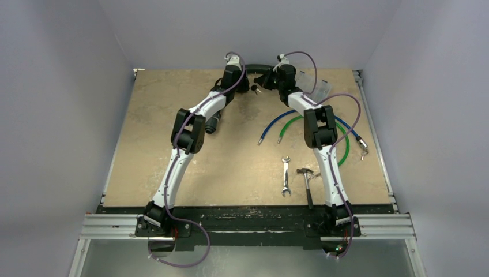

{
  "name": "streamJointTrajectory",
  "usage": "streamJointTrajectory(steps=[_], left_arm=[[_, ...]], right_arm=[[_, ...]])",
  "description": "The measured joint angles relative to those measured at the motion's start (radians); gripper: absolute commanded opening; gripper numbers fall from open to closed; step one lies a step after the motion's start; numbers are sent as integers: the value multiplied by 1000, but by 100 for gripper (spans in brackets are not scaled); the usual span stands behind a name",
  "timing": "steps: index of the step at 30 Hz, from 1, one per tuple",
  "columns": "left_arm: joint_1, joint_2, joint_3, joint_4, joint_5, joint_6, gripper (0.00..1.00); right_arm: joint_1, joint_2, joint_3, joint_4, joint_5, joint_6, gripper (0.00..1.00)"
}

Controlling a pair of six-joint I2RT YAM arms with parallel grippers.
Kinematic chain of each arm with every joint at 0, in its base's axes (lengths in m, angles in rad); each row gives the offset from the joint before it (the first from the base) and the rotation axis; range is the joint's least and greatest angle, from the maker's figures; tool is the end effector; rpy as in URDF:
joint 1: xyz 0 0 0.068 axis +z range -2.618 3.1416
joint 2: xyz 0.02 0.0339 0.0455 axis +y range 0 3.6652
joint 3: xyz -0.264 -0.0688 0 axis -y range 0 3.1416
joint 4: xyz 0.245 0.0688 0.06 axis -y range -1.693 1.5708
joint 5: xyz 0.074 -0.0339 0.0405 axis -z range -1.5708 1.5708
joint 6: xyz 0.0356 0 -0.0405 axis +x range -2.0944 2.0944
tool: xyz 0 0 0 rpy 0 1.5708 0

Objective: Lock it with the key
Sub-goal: Place the lock at the center of the board, then place the key at the center of the board.

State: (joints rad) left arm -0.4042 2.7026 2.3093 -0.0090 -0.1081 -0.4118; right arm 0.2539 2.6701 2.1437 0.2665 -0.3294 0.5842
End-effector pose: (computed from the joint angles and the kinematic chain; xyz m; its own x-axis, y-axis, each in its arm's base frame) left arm 0.5614 -0.2359 0.1444 -0.4499 -0.2404 -0.8601 0.1306 0.9351 -0.3296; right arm 0.5791 0.1622 0.1345 -0.5055 0.4080 -0.7603 -0.3135 0.7341 0.6024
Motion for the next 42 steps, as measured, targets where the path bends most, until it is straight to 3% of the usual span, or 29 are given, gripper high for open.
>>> streamJointTrajectory(steps=[5,12,15,23,27,32,36,42], left_arm=[[9,0,0,-34,11,-14,72],[13,-1,0,-34,26,-16,85],[13,-10,0,-40,42,-20,89],[5,-160,-83,-47,65,-23,100],[-2,-281,-138,-42,74,-22,100],[-7,-491,-297,-38,78,13,100],[-8,-684,-476,-50,79,75,100],[-8,-976,-751,-88,100,204,100]], right_arm=[[0,13,30,18,0,7,3],[0,26,41,43,4,10,7],[0,29,41,46,3,19,17],[0,27,32,66,-18,42,63],[-1,-16,-40,63,-37,33,74],[-6,-197,-209,39,-95,-9,82],[-11,-430,-325,-2,-168,-106,88],[-48,-774,-386,-232,-264,-379,92]])
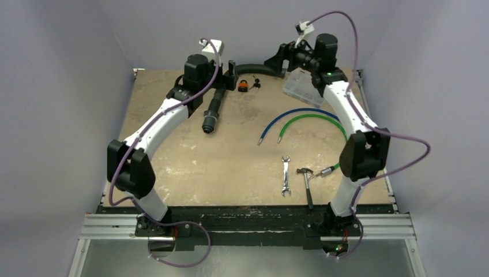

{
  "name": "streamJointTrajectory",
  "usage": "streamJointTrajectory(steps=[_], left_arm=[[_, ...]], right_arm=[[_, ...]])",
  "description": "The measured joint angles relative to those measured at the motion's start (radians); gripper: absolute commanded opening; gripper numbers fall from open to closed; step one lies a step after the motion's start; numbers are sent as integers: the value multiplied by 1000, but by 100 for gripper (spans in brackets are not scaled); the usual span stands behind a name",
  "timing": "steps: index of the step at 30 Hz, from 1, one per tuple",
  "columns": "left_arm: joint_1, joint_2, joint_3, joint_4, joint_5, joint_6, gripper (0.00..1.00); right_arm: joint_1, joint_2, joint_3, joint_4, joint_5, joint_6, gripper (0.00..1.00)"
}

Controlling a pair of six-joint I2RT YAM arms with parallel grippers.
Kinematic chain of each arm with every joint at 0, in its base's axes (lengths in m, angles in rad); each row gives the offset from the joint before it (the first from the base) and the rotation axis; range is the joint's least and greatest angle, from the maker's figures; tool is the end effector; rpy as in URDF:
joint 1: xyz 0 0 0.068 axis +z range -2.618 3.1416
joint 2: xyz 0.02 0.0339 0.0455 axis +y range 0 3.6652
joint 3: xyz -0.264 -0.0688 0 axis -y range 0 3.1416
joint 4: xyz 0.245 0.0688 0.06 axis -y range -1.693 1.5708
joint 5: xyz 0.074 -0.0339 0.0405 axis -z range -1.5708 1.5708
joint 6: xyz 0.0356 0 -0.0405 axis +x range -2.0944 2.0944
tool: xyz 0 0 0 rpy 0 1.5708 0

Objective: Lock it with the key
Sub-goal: Place the key at the center of the board, then pick up the lock from the center of the board.

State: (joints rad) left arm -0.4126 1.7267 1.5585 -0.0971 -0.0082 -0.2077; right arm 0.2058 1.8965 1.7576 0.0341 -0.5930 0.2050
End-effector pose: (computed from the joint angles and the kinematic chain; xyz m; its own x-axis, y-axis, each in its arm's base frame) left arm 0.3834 -0.1675 0.3637 -0.3162 -0.0867 -0.9447 0.3357 0.9211 -0.1969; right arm 0.4446 0.1131 0.3783 -0.2455 0.1212 -0.9618 -0.6777 0.6879 0.2597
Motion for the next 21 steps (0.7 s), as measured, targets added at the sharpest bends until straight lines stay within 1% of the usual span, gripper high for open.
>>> streamJointTrajectory(steps=[1,2,3,7,10,12,16,18,21], left_arm=[[0,-34,-32,-2,6,16,100],[0,-74,-72,1,16,34,100],[0,-117,-117,2,29,50,100],[0,-234,-233,6,73,98,100],[0,-272,-265,-1,93,123,100],[0,-277,-265,-2,110,133,100],[0,-280,-283,-5,163,149,100],[0,-280,-292,-14,188,149,100],[0,-280,-295,-27,218,148,100]], right_arm=[[-10,-34,-2,-46,-8,-43,93],[-26,-71,-5,-104,-18,-96,97],[-47,-106,-10,-173,-31,-154,99],[-147,-190,-59,-394,-39,-332,99],[-242,-213,-96,-538,-38,-436,99],[-317,-208,-100,-644,-29,-515,97],[-442,-168,-97,-790,11,-653,87],[-492,-124,-79,-857,41,-723,81],[-542,-50,-58,-919,99,-811,77]])
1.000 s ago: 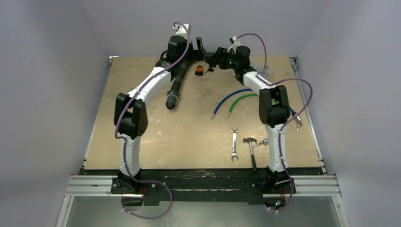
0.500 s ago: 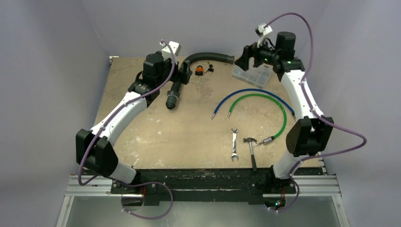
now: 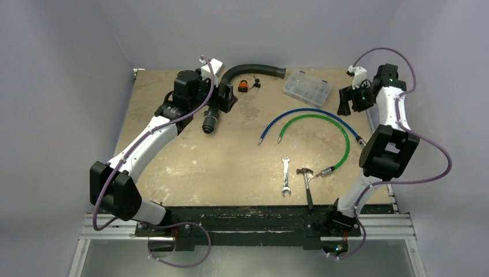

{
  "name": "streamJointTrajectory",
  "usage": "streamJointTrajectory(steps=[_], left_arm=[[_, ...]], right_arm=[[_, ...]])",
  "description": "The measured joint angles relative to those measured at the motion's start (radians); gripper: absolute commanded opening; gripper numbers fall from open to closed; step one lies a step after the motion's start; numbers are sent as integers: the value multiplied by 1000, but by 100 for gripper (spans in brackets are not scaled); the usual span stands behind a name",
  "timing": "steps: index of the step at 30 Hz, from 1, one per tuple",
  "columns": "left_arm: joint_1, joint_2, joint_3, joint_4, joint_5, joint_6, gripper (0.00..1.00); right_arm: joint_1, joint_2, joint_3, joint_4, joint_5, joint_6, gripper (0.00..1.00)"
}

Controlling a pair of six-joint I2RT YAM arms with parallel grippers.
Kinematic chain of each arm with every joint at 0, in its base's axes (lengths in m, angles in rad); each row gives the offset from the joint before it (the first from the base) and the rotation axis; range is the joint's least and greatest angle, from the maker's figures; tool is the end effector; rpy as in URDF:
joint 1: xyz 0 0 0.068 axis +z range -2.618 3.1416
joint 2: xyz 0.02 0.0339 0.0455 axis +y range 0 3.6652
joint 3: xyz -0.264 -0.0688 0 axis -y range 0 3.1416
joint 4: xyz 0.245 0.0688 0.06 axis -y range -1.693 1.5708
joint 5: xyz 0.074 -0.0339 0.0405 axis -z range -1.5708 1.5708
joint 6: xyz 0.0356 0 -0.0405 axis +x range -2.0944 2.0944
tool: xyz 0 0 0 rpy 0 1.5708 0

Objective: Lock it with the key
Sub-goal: Pick up the lock from the center of the board.

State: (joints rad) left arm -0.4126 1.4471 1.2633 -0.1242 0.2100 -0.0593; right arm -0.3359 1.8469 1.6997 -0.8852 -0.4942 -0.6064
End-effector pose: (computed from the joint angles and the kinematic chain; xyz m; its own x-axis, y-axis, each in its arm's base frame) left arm 0.3112 -0.1443 0.3567 -0.3113 0.0730 -0.9475 0.5567 0.8221 -0.1196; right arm 0.3805 -0.1150 0.3005 -0.7005 -0.2868 -0.6534 -0.4122 0.9101 0.0424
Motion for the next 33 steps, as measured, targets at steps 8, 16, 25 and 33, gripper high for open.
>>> streamJointTrajectory(steps=[8,16,25,33], left_arm=[[0,0,0,-2,47,-8,100],[0,1,0,-2,62,-11,100],[0,13,0,-5,76,-31,100],[0,21,0,-5,85,-35,100]], right_arm=[[3,60,-31,-40,144,-92,65],[4,125,-40,-10,224,-92,56],[4,267,-8,41,321,-90,50],[3,314,32,66,365,-93,44]])
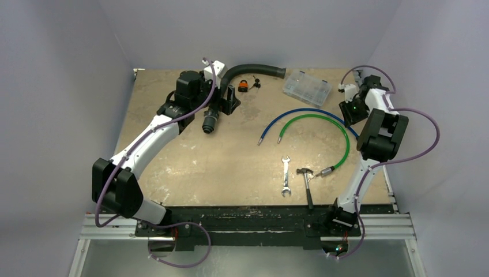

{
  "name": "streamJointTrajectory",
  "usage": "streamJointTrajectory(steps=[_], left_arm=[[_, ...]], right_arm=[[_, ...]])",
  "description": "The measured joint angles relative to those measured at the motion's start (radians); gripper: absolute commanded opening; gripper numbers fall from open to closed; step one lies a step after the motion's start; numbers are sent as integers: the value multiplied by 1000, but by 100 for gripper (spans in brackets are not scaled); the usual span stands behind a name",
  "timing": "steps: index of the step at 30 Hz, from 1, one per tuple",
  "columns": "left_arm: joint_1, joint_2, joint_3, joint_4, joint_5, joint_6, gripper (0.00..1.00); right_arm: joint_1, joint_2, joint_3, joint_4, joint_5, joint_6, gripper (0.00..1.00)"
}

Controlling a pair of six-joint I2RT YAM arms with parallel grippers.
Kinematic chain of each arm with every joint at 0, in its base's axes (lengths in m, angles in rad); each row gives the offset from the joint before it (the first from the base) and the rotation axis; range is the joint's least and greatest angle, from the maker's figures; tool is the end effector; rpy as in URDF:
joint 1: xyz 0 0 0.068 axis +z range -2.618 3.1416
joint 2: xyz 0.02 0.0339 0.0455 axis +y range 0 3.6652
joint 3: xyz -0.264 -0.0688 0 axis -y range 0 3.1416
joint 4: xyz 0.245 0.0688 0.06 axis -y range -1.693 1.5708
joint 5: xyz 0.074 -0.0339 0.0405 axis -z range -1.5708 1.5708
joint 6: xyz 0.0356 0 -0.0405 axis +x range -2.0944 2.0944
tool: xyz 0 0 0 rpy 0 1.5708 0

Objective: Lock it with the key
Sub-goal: Pick up the lock from the center of the board.

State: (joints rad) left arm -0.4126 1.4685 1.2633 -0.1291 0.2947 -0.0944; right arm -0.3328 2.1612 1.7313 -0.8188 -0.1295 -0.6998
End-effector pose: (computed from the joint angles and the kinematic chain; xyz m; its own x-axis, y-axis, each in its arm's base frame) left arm 0.3139 -0.1487 0.3495 -0.3591 0.0587 -0.9315 0.6039 0.7756 -0.1839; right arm 0.4261 -0.1424 0.1816 -0.8696 -0.3752 -0.3210 -0.3592 0.9267 -0.1102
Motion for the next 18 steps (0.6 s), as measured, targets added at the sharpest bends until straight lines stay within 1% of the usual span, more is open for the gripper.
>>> streamJointTrajectory(steps=[9,18], left_arm=[[0,26,1,0,13,-1,100],[0,32,1,0,15,-3,100]], right_arm=[[-3,26,83,-23,-4,-30,43],[-6,59,83,-50,-33,-68,43]])
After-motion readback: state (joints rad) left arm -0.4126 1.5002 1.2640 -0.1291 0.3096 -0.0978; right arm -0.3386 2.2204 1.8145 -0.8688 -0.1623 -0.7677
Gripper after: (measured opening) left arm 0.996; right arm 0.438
